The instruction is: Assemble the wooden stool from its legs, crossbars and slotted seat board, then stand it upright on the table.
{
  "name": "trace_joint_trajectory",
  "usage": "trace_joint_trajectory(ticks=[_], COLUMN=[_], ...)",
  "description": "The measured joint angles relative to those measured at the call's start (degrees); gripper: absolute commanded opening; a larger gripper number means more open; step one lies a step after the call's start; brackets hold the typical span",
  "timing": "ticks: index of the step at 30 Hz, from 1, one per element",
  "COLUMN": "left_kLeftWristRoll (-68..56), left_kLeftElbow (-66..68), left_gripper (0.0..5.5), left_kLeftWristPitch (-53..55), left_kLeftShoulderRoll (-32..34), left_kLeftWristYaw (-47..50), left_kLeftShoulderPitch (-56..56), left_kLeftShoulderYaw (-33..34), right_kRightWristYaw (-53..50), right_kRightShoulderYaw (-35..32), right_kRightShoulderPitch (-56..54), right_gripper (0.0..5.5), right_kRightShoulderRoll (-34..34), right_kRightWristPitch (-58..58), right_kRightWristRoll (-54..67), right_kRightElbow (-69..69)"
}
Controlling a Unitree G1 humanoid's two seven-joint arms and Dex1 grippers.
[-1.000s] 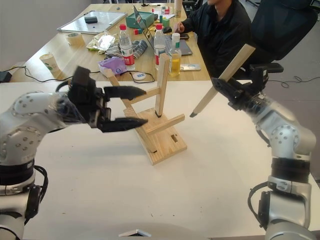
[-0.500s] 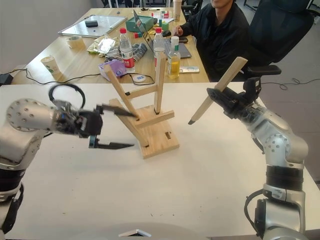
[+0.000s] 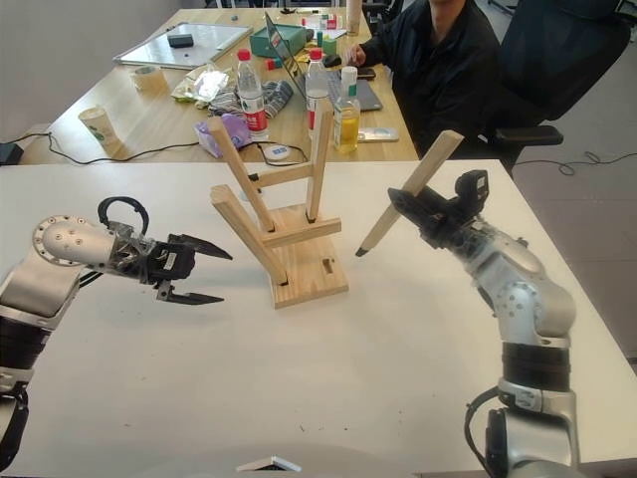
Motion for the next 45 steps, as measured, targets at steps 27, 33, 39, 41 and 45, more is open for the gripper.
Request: trace_joint_trajectory(ticks=[27,33,39,41,45], left_kLeftWristRoll=[4.8,5.2,6.0,6.0,5.9], left_kLeftElbow=[21.7,28.1,35.2,36.4,38.1], left_gripper=[3.79,3.79,3.79,3.79,3.79], left_kLeftWristPitch=[-6.5,-7.8,-10.1,-10.4,-12.3], left_kLeftShoulderRoll=[-10.4,-11.2,-11.5,-11.6,-12.0], left_kLeftWristYaw=[4.1,5.3,6.8,6.9,7.4], left_kLeftShoulderPitch=[-5.7,-5.5,-5.2,-5.1,-5.1], left_kLeftShoulderYaw=[-1.6,-1.6,-1.0,-0.9,-0.1], right_kRightWristYaw=[7.8,11.9,13.6,13.6,13.3], right_kRightShoulderYaw=[10.1,12.4,15.2,15.9,19.0], right_kRightShoulderPitch=[10.6,12.9,14.5,15.8,19.3], right_gripper=[2.06,2.06,2.06,2.06,2.06], right_kRightShoulderRoll=[2.9,-1.7,-6.0,-6.0,-6.0], right_kRightWristPitch=[-13.9,-12.8,-12.8,-12.7,-7.5], right_kRightWristRoll=[-9.9,-9.4,-9.3,-9.0,-3.5], right_kRightElbow=[-0.6,-5.2,-10.7,-12.7,-19.7])
